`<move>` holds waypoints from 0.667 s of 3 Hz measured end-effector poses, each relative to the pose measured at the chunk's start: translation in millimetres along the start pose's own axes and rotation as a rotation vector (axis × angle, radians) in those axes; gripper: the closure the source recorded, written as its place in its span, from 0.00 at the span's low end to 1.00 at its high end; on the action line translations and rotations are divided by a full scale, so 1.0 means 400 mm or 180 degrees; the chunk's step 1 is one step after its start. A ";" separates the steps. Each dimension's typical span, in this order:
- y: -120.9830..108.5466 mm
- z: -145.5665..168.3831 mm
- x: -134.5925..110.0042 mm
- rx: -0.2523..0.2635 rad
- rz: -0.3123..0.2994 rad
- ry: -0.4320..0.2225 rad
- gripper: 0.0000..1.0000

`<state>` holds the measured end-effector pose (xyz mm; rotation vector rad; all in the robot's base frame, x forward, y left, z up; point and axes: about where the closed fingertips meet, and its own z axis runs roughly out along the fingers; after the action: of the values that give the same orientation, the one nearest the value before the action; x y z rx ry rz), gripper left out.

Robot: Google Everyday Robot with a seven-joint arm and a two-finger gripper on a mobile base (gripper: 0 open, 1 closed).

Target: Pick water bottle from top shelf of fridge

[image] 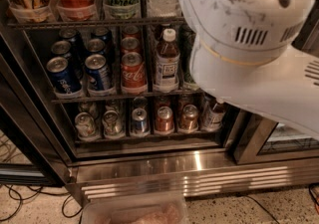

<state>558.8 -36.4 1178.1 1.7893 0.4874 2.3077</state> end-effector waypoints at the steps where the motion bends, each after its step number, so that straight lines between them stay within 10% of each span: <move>1: -0.001 -0.017 -0.010 -0.0022 0.0044 -0.0042 1.00; 2: -0.006 -0.035 -0.019 -0.0036 0.0099 -0.0083 1.00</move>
Offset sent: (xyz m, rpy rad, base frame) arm -0.0141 -0.0046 -0.0258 0.0452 0.0537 -0.0258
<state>547.2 -38.6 1167.4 1.8320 0.4447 2.2996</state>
